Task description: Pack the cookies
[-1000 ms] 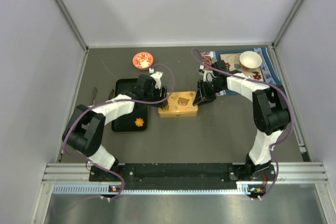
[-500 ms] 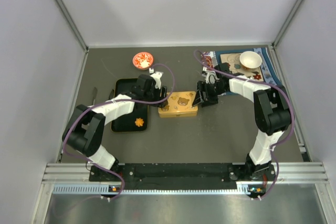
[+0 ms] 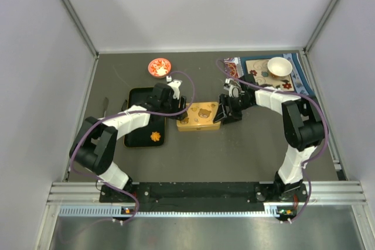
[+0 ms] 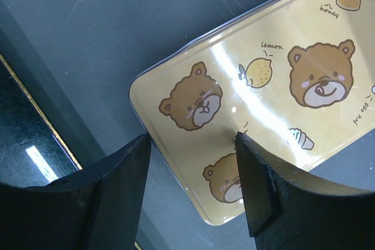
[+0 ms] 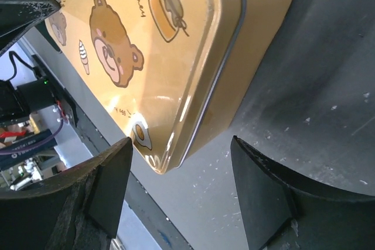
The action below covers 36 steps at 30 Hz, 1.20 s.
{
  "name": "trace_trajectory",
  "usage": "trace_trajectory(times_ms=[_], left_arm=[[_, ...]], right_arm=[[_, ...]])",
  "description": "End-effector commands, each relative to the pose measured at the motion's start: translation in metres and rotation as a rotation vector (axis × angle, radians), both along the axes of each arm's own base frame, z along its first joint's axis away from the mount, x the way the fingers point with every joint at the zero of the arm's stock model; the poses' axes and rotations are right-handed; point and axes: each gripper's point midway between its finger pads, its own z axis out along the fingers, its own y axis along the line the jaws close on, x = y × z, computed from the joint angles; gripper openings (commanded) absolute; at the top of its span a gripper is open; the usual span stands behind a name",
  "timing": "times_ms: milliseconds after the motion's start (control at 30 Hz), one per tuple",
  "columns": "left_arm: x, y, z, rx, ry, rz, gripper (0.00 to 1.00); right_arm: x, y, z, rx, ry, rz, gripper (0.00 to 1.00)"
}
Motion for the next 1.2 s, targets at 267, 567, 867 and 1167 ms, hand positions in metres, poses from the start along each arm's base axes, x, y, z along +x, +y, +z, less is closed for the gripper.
trace_trajectory(times_ms=[267,567,867,1167], left_arm=[[-0.012,0.016,-0.028,0.089,0.066,0.013,0.65],[-0.013,0.017,-0.027,0.087,0.064,0.016,0.65],[-0.015,0.016,-0.024,0.078,0.052,0.004,0.65],[-0.017,0.011,-0.014,0.047,0.031,-0.028,0.72]], right_arm=[[0.004,0.015,-0.008,0.035,0.002,0.033,0.57],[-0.002,0.008,-0.028,-0.016,0.03,0.03,0.36],[-0.013,0.001,-0.047,-0.054,0.08,0.038,0.16],[-0.024,-0.007,-0.059,-0.086,0.101,0.069,0.05]])
